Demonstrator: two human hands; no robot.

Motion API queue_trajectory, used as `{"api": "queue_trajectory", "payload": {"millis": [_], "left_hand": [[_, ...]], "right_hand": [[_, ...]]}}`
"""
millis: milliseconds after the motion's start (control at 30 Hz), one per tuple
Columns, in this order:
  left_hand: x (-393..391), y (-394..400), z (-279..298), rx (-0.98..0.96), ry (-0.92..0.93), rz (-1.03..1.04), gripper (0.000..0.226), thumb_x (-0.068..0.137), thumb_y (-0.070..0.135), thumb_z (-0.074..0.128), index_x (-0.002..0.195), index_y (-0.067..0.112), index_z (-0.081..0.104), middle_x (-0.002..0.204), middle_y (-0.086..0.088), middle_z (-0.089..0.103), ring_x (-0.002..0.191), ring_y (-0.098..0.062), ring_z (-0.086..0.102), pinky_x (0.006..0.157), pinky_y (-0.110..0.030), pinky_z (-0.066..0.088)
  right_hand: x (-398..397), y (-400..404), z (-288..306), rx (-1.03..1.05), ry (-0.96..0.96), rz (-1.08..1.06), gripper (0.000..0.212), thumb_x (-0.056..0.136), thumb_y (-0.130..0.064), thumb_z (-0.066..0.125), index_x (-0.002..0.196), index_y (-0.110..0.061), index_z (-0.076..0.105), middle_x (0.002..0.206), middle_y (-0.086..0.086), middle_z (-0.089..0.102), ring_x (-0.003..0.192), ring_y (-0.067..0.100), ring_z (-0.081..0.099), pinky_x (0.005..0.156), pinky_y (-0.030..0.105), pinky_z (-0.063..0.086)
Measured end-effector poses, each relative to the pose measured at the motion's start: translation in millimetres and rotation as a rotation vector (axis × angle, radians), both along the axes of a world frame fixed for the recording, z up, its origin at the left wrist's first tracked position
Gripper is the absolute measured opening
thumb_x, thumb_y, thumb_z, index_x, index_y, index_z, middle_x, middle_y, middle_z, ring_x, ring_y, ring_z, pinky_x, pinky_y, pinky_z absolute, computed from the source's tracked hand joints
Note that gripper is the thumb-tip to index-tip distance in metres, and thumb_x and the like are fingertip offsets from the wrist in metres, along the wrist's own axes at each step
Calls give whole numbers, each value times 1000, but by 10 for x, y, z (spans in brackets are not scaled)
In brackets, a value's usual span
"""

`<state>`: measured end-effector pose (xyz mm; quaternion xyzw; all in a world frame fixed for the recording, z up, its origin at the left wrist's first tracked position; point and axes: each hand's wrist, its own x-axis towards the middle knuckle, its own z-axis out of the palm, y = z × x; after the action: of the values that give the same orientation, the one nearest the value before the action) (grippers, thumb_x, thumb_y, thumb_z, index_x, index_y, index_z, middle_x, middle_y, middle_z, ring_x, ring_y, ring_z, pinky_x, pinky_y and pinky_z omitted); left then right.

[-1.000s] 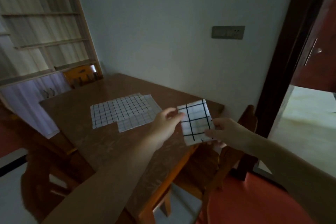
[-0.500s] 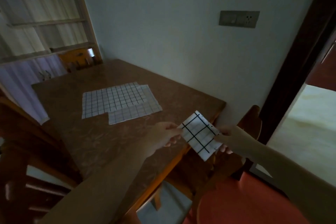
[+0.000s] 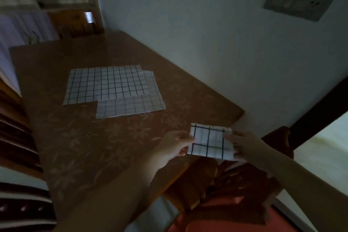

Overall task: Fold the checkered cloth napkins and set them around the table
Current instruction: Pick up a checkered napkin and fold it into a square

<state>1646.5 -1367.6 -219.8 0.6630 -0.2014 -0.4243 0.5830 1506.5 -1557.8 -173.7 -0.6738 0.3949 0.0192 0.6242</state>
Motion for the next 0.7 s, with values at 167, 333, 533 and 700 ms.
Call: {"api": "queue_trajectory", "payload": {"millis": [167, 333, 533, 700], "left_hand": [[62, -317, -220, 23, 144, 285, 10, 89, 24, 67, 97, 17, 67, 79, -1, 61, 72, -13, 60, 80, -30, 53], [76, -735, -523, 155, 192, 423, 7, 92, 18, 63, 97, 13, 63, 82, -1, 60, 70, -12, 61, 65, -27, 54], [-144, -1072, -1078, 213, 289, 671, 15, 91, 18, 65, 94, 3, 67, 67, -4, 60, 56, -13, 55, 54, -26, 46], [-293, -1293, -1343, 236, 205, 734, 37, 90, 11, 62, 125, 23, 56, 115, -2, 64, 90, -12, 64, 65, -22, 55]], "right_hand": [[317, -336, -292, 179, -7, 92, 19, 90, 3, 56, 101, -12, 60, 93, 14, 72, 83, 28, 71, 64, 37, 60], [673, -845, -642, 36, 63, 292, 11, 92, -13, 60, 103, -14, 63, 97, 9, 72, 88, 22, 71, 70, 32, 56], [869, -1282, -1287, -94, 130, 439, 9, 94, -22, 60, 89, -16, 64, 86, 5, 63, 77, 16, 63, 64, 25, 51], [928, -1413, -1702, -301, 112, 437, 14, 88, -24, 67, 101, -18, 64, 84, -1, 68, 72, 12, 65, 58, 21, 46]]}}
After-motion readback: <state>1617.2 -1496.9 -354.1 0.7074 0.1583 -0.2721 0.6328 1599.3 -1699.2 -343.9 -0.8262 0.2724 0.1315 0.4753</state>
